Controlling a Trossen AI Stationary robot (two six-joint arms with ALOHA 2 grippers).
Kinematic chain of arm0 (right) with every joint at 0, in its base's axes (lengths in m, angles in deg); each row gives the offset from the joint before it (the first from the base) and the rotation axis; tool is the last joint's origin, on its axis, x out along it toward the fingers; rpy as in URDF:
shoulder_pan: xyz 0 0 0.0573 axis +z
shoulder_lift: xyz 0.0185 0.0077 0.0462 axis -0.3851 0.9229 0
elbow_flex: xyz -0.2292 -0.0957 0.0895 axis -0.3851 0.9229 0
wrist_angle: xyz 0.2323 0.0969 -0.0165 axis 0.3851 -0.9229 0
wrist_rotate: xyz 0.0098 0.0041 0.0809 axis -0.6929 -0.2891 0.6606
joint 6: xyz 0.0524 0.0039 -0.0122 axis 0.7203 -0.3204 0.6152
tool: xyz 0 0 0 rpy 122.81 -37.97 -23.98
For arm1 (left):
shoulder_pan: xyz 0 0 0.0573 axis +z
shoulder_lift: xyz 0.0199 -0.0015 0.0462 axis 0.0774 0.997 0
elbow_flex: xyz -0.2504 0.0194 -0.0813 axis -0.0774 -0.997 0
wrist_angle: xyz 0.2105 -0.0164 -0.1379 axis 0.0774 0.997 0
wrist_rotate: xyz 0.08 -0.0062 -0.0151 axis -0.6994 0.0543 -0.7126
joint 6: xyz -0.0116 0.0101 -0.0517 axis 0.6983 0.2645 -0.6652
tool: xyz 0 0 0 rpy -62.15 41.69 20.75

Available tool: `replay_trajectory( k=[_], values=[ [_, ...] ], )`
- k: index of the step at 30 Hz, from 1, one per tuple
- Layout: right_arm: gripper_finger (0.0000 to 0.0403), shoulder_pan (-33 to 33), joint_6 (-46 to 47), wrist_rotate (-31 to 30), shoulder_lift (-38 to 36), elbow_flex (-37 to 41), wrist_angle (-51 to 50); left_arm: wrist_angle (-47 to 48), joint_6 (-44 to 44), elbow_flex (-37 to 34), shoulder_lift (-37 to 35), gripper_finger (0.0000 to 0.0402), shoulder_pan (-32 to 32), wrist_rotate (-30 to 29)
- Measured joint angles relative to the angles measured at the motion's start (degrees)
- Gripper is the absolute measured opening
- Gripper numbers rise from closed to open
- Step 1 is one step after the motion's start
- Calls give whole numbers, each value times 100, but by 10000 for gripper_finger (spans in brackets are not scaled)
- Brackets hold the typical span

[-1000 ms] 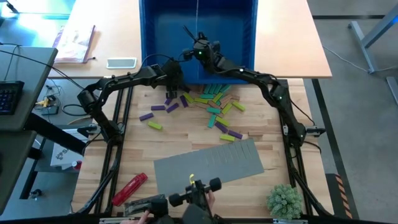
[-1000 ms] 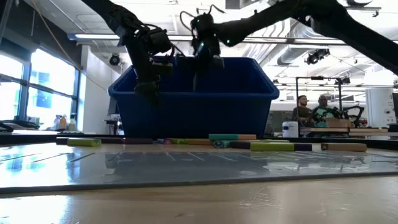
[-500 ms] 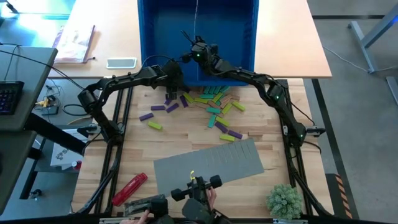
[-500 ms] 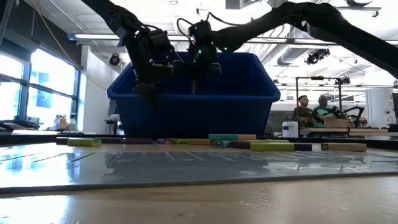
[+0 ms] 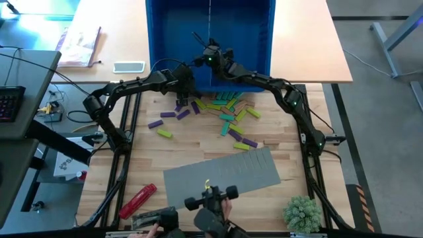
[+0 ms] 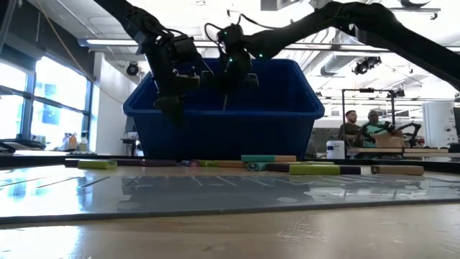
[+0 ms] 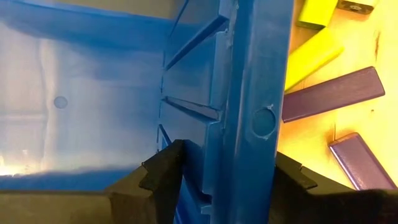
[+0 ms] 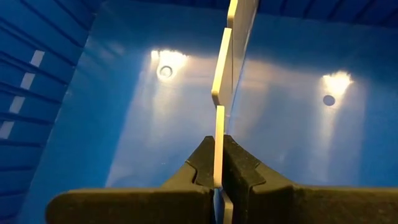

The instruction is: Sort blocks

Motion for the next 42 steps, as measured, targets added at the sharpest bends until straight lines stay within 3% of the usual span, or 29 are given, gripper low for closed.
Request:
replay_trajectory(
  k=[18,27,34,42],
  values=[
    [6,-109,-24,376,-94,20,-223,-2,27,4,0,158,4,-40],
    [109,-94,-126,1082,-132,-70,-266,-88,50,16,-27,158,12,-151],
    [133,144,-1520,258,-273,-1150,-577,-283,105,42,-44,159,24,-398],
    [133,313,-2279,90,-919,-984,-835,-333,126,31,-44,159,34,-400]
  ],
)
